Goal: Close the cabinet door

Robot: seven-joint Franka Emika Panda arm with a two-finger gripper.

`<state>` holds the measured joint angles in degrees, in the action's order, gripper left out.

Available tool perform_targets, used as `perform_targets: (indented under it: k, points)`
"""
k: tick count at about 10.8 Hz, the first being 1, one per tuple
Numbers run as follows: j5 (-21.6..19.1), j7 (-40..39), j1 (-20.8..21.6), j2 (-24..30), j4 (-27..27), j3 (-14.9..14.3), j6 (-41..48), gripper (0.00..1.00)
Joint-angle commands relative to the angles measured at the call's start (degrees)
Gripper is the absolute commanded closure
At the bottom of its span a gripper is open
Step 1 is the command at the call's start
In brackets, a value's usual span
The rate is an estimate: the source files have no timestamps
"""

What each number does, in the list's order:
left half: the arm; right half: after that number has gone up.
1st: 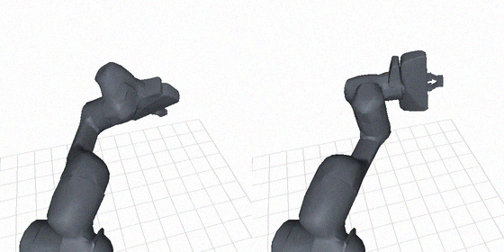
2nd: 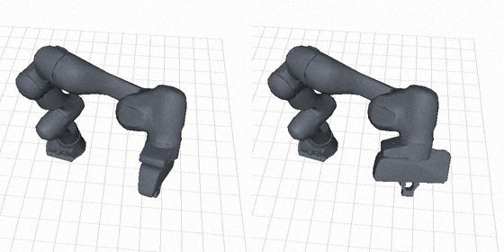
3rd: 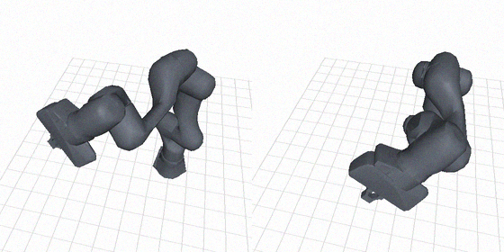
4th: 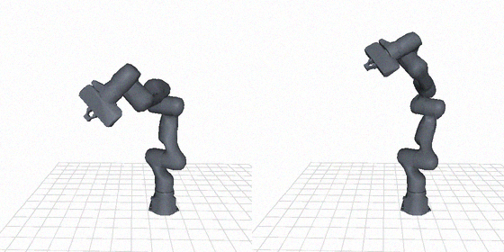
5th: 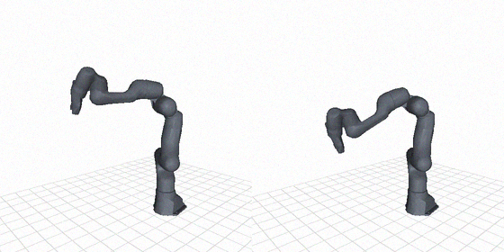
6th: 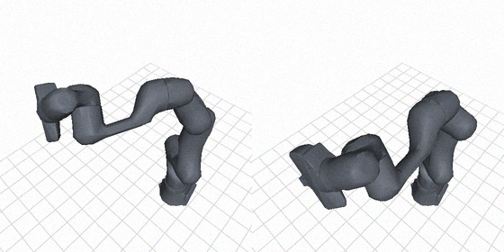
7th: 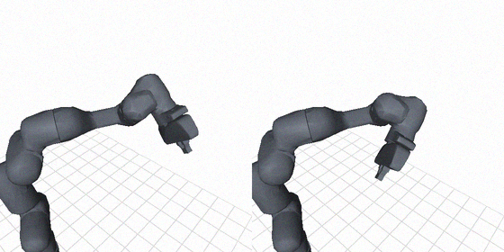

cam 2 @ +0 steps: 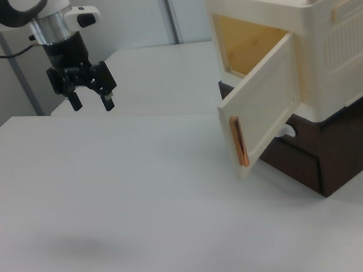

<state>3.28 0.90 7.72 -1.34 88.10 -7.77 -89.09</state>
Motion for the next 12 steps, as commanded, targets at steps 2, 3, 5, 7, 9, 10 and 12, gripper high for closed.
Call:
perform_targets:
  k: [2,3,5,7,9,10,12]
  points:
    - [-0.03,0.24,0.54,1.08,1.46,0.04,0.67,0.0]
    - [-0.03,0.24,0.54,0.99,1.46,0.04,0.67,0.0]
    - [-0.03,0.24,0.54,0.99,1.46,0.04,0.67,0.0]
    - [-0.03,-0.02,0.54,0.99,1.46,0.04,0.67,0.0]
    - [-0.47,-0.72,0.36,0.99,1.46,0.04,0.67,0.49]
    - [-0.47,-0.81,0.27,0.99,0.85,-0.05,0.67,0.78]
    - [-0.56,-2.56,-0.16,0.99,0.32,-0.31,0.67,1.0]
